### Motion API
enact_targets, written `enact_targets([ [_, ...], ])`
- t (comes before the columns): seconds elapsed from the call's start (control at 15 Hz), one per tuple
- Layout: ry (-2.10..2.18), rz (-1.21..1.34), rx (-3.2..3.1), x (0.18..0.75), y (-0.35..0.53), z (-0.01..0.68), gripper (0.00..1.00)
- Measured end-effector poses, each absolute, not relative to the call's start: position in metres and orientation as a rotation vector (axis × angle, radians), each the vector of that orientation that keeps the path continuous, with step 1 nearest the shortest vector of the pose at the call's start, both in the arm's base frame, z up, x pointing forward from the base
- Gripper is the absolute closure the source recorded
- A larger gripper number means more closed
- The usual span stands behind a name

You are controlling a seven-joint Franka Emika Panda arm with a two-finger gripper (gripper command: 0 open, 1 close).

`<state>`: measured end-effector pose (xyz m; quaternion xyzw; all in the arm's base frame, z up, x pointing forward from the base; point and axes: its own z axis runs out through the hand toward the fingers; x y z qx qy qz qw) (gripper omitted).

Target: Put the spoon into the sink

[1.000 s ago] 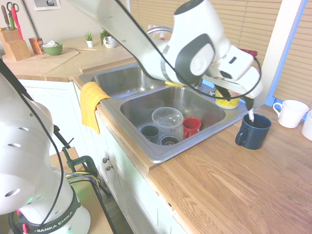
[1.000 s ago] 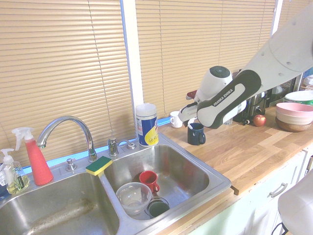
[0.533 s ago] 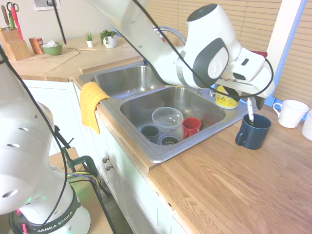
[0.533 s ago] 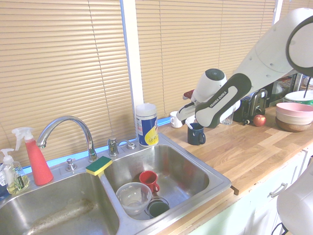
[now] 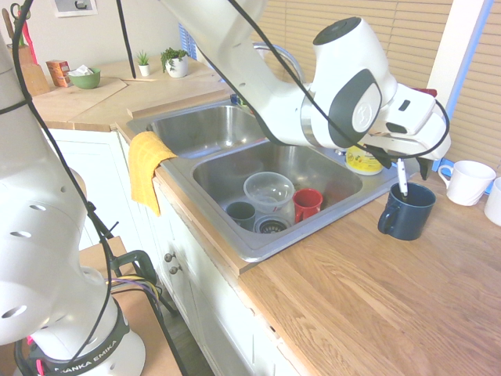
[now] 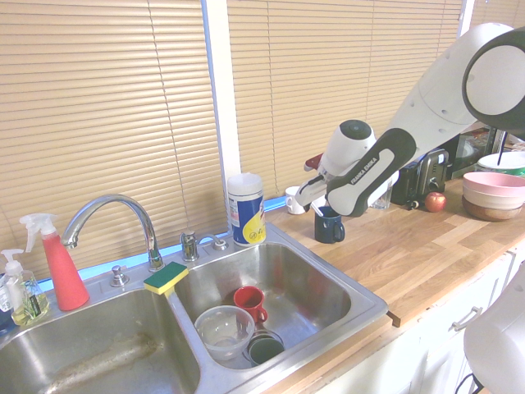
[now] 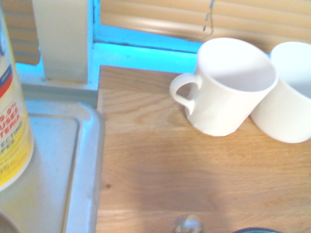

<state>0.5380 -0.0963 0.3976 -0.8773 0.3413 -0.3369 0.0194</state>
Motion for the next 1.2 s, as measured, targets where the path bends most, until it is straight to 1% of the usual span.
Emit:
enact_targets([
  [0.73,0.946,-1.097,-2.808,0.536,-0.087,0.387,1.00],
  [1.2,0.927,-1.118,-2.815,0.545,-0.090,0.381,1.00],
])
